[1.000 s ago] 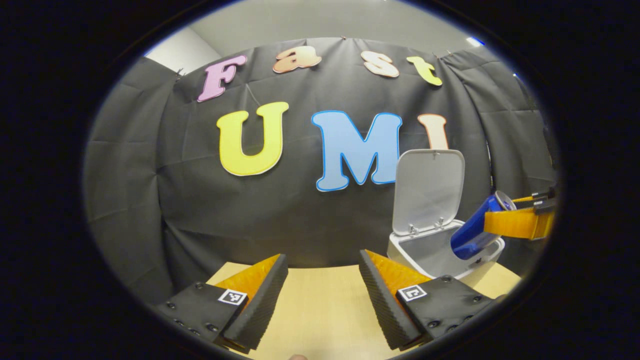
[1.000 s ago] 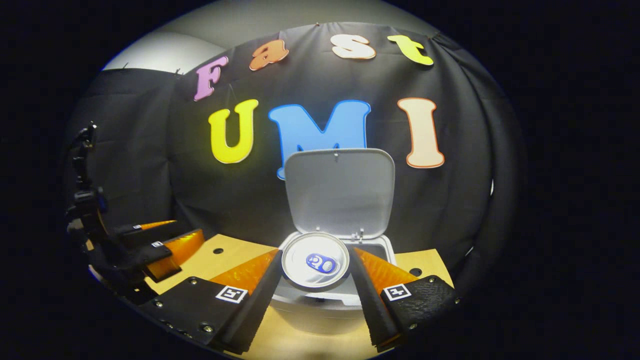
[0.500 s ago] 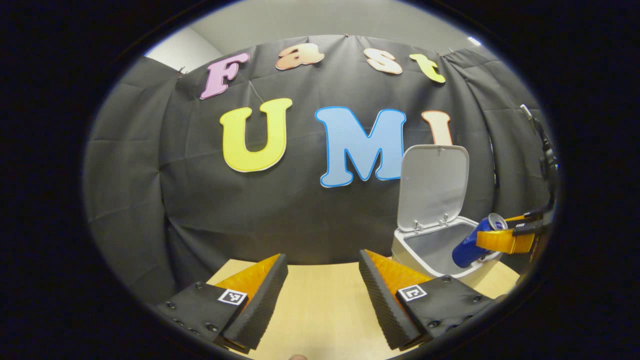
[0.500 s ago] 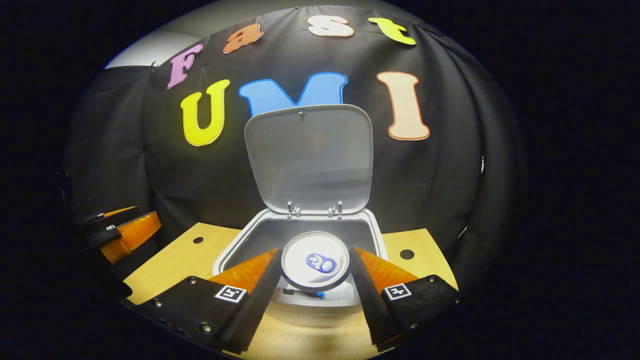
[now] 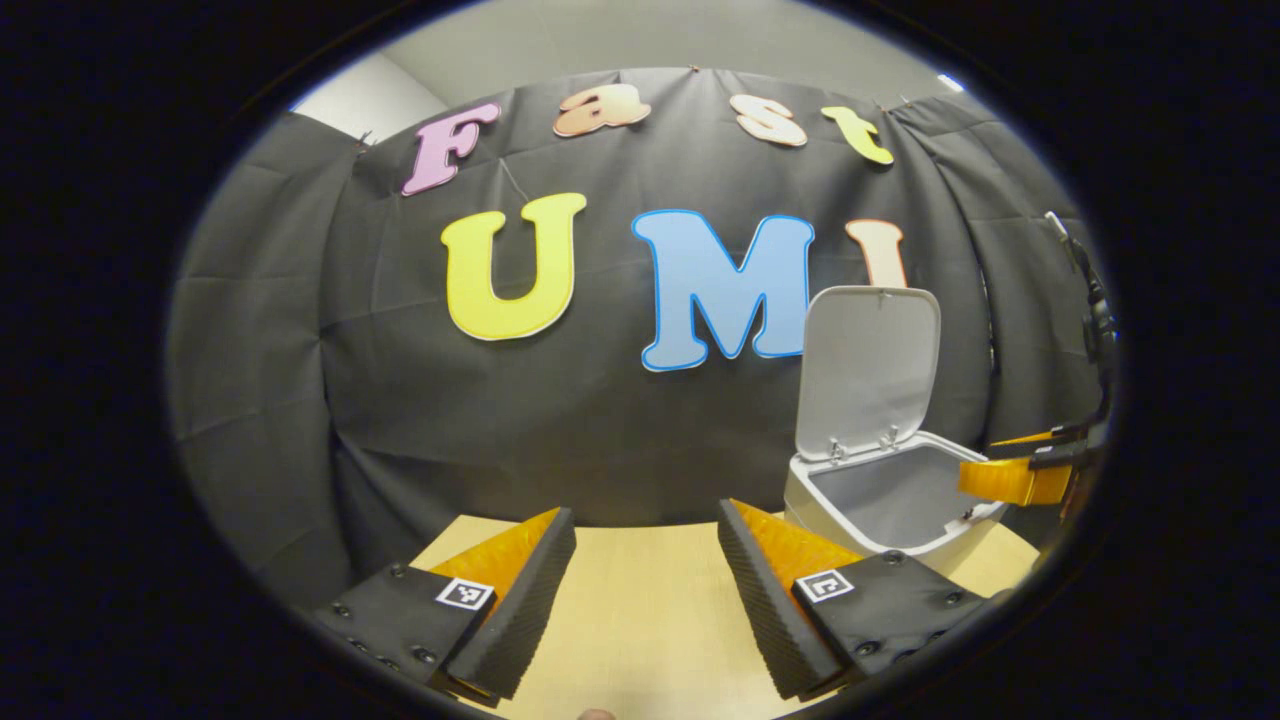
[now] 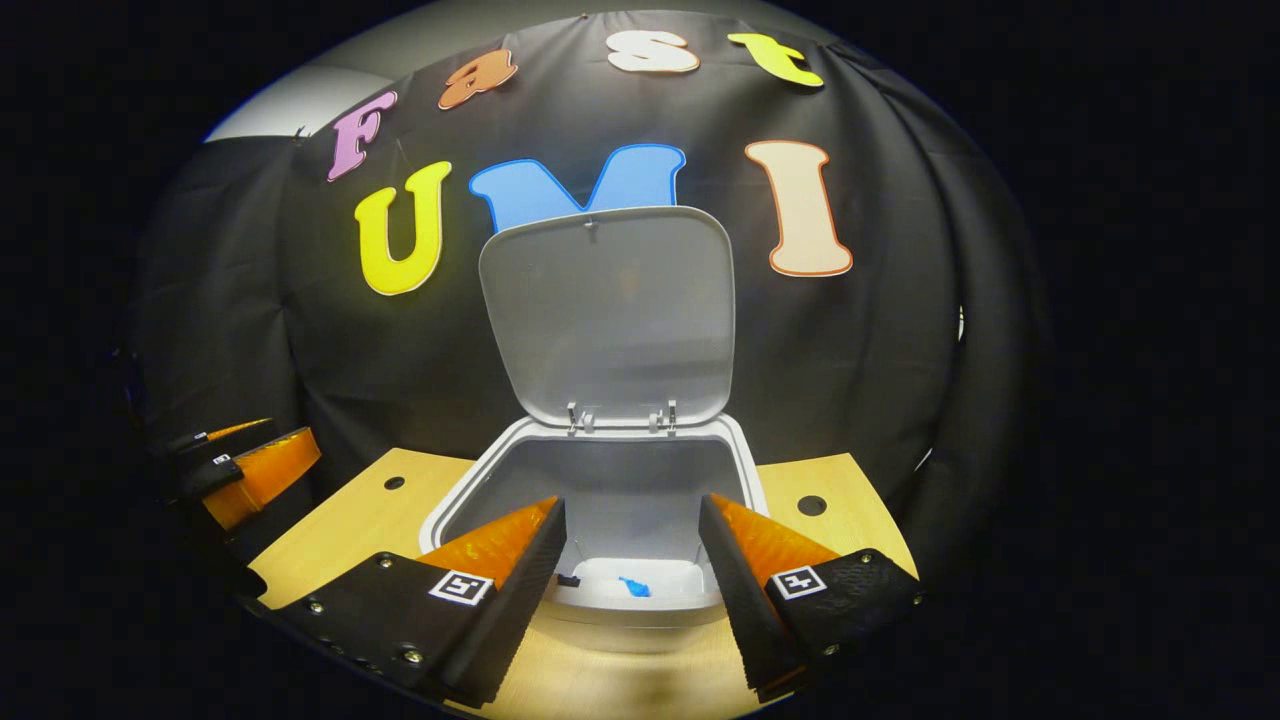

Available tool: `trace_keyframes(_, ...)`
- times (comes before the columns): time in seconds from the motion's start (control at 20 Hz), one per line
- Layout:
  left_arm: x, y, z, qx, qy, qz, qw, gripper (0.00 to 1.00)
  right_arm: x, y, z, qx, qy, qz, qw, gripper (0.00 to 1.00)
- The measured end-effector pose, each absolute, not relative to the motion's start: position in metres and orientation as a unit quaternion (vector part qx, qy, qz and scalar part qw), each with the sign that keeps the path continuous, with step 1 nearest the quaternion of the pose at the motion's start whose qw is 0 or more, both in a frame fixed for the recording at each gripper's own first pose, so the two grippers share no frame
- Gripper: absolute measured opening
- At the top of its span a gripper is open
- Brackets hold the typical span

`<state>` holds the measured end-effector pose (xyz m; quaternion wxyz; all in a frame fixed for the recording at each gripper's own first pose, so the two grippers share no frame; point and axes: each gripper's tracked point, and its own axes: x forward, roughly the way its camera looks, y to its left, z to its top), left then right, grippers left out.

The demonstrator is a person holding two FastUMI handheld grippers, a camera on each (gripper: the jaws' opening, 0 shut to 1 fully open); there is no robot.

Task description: Press the lid of the desktop garbage bin to open it, pick up the crumpled paper on the desktop and throw it into the bin, then pick up the pop can on the desktop and drop it into the bin, and finally close the garbage bin lid.

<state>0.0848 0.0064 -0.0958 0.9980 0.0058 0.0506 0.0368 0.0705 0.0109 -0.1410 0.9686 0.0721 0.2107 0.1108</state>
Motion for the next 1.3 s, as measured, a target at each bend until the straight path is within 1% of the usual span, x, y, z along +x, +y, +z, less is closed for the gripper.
trace_keyframes(0.2, 0.086, 0.004, -0.096, 0.007, 0.051, 0.034, 0.998, 0.97, 0.073, 0.009, -0.133, 0.078, 0.202, 0.108, 0.97, 0.86)
trace_keyframes(0.4, 0.087, 0.002, -0.096, 0.008, 0.051, 0.032, 0.998, 0.97, 0.082, 0.003, -0.112, 0.08, 0.179, 0.102, 0.975, 0.86)
trace_keyframes(0.85, 0.091, 0.006, -0.096, 0.008, 0.051, 0.034, 0.998, 0.97, 0.12, 0.001, -0.043, 0.069, 0.102, 0.098, 0.988, 0.86)
trace_keyframes(1.3, 0.097, 0.024, -0.094, 0.0, 0.053, 0.048, 0.997, 0.97, 0.164, 0.002, 0.009, 0.065, 0.042, 0.087, 0.993, 0.85)
